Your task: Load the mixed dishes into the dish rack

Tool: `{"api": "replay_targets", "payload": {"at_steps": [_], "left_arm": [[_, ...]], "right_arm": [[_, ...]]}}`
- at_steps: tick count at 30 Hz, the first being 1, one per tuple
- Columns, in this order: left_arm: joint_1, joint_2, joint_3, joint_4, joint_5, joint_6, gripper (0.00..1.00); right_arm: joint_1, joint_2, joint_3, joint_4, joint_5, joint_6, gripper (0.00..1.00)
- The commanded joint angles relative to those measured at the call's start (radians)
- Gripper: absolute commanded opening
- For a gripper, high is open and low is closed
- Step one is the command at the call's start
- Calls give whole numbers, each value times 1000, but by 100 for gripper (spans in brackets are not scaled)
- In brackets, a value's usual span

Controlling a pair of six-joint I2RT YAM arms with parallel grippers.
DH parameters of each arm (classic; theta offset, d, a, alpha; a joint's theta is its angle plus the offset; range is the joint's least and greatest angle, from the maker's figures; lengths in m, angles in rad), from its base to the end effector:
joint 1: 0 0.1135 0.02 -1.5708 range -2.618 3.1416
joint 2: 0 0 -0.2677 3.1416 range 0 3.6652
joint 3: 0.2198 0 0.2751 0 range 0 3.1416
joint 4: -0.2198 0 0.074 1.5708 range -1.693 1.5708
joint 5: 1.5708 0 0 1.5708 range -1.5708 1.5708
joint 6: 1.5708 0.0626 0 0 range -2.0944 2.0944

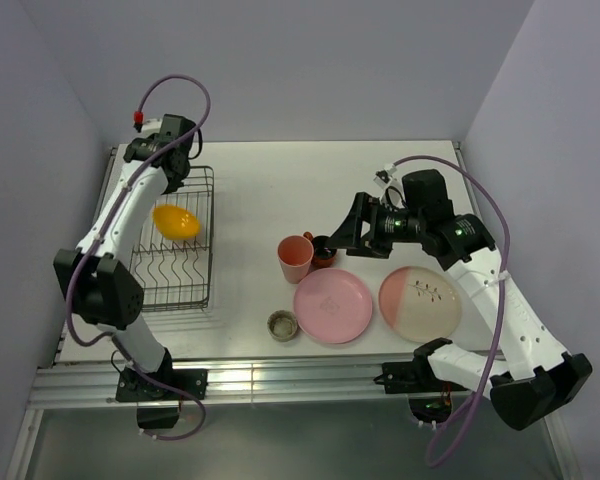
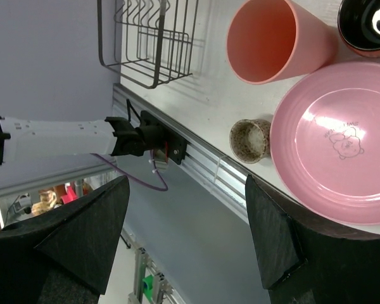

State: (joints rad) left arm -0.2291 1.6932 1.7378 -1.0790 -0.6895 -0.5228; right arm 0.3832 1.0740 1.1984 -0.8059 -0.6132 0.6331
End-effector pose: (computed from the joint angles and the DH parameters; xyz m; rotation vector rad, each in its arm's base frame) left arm 0.3798 -0.0477 0.3460 -0.5730 2.2897 0.5475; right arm 0.2171 0.1264 0.3628 -0.0594 2.3993 1.2066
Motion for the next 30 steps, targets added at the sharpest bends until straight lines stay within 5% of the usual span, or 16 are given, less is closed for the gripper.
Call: {"api": "replay_targets", "payload": {"at_steps": [1,8,17,20,25,30], "left_arm": [[10,58,40,4,-201,41,0],[43,155,45,64,-193,15,0],[80,33,-116,231,10,3,1],[100,39,-91,261,39,38,7],[97,59,-89,292,172,113,49],[76,-7,-233,428,249,201,54]], "right_arm": [[8,-23,-8,2,3,-24,81],[8,-31,-28,14,15,-39,81],[6,-60,-46,5,33,-62,81],[5,-63,-53,7,41,-73,81],[-1,-56,-66,17,29,-70,81],[-4,-37,-54,14,30,-73,81]]}}
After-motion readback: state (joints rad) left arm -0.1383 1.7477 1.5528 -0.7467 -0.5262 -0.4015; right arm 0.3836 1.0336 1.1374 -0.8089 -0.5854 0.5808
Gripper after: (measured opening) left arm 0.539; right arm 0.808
